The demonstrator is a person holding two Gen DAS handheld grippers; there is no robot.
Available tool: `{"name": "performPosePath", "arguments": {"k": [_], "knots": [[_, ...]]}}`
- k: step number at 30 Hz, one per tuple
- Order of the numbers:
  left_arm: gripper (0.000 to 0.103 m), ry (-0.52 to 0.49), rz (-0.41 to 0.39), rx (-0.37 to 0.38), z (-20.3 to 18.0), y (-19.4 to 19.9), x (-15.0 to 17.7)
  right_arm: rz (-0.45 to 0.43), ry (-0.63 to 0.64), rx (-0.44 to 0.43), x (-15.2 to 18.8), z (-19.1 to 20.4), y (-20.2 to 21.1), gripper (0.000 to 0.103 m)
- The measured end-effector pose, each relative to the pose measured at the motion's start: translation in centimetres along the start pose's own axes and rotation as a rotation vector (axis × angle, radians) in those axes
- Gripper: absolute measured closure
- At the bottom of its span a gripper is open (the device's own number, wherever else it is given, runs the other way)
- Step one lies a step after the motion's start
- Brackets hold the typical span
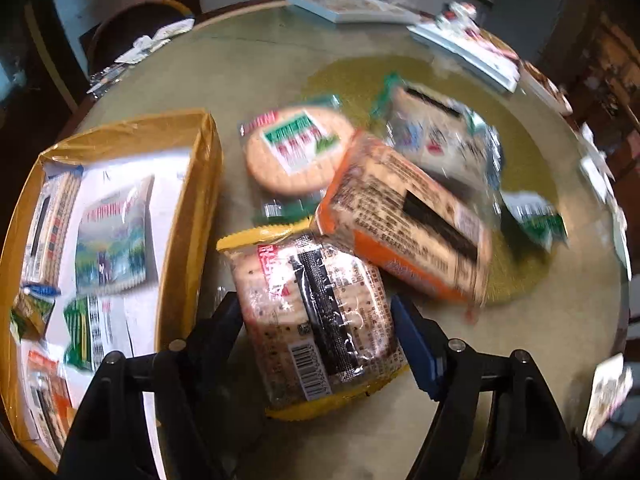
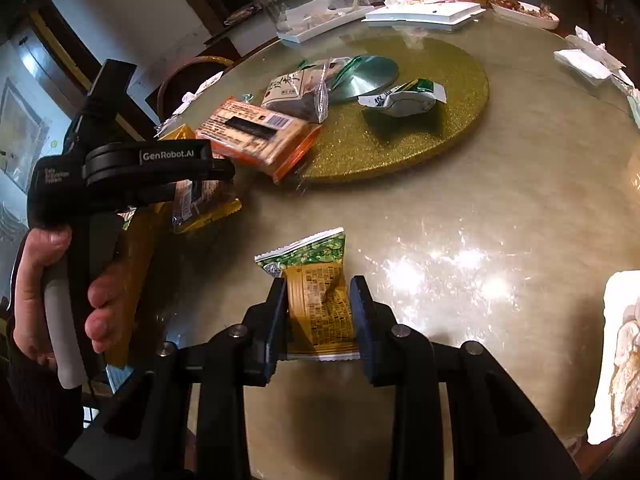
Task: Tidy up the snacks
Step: 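Grasp the yellow-labelled cracker pack with the left gripper while the right grasps a small green-yellow bag, then carry both packets over the white tray to place them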
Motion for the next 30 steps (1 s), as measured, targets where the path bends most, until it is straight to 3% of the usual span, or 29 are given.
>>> {"name": "performPosePath", "arguments": {"k": [11, 15, 17, 20, 30], "knots": [[0.028, -0.194, 0.026, 0.002, -1.2, 2.6, 13.2, -0.009, 0.071, 0.046, 2.0, 0.3, 0.8, 0.070], [0.026, -0.199, -0.026, -0.037, -1.9, 2.5, 13.8, -0.014, 0.079, 0.070, 2.4, 0.5, 0.9, 0.070], [0.032, -0.202, -0.037, -0.036, -2.1, 2.5, 13.8, -0.012, 0.075, 0.066, 2.8, 0.6, 0.9, 0.070], [0.033, -0.224, -0.085, -0.013, -1.8, 2.6, 13.8, -0.020, 0.087, 0.060, 3.1, 1.0, 1.0, 0.071], [0.033, -0.160, -0.193, 0.180, 0.1, 7.5, 15.4, -0.019, 0.084, 0.053, 3.5, 2.1, 0.7, 0.072]]}}
Point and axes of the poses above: each gripper's, at about its wrist camera, not at the fingertips, and y roughly against the way its jaws point, z to its left, x to its underside, the point moved 5 cm from there along -y, roughly the way its jaws point, and after that the axes turned 10 degrees about z, right-handed, at the moved point
